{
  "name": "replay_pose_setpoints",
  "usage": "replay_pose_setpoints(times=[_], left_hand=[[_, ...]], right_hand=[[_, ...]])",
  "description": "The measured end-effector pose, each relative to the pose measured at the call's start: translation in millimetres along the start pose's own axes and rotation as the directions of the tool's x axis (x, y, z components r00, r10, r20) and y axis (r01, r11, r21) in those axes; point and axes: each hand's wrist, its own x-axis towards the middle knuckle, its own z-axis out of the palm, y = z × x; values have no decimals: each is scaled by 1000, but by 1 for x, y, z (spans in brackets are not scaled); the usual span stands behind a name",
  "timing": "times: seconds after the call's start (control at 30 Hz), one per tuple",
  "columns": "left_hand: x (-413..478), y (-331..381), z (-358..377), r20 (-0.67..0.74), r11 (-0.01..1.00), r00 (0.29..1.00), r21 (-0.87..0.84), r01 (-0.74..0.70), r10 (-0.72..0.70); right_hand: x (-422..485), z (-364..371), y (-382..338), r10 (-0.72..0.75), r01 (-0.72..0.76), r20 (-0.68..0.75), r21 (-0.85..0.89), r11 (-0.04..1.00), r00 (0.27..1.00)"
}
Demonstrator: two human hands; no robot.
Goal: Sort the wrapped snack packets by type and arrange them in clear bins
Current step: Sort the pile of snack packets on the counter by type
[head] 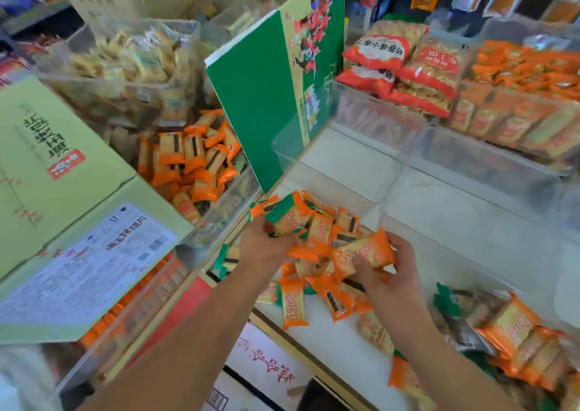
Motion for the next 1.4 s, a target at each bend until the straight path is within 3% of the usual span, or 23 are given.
replay_pose_setpoints(times=[0.1,0.27,0.4,0.5,0.7,0.83,0.93,1.03,1.23,1.4], left_hand=[[42,11,-1,29,994,998,92,-53,50],[70,13,-9,204,954,968,230,-194,147],[75,-11,-21,283,825,956,521,-219,75],[67,-26,-25,333,713,936,628,-314,119],[48,-50,-30,112,857,974,464,-226,197],[34,-56,-31,91,884,973,406,-232,213],[22,-55,-31,103,891,970,383,-243,221],[2,-58,-24,114,890,958,356,-286,262],[-55,-58,34,251,922,923,182,-342,293],[-134,-72,109,476,952,851,80,-294,222]], right_hand=[[11,16,-12,-16,16,14,-37,999,1000],[24,28,-18,17,-15,32,-70,997,999],[32,37,-27,0,4,40,-109,994,999],[39,46,-34,-34,45,75,-151,987,997],[56,71,-40,-155,183,158,-183,966,975],[77,94,-52,-150,188,198,-190,964,969],[90,92,-56,-8,70,191,-320,945,982],[77,70,-48,-22,106,198,-423,900,980],[15,-12,-26,12,142,331,-437,888,944],[-54,-127,17,73,115,287,-585,803,955]])
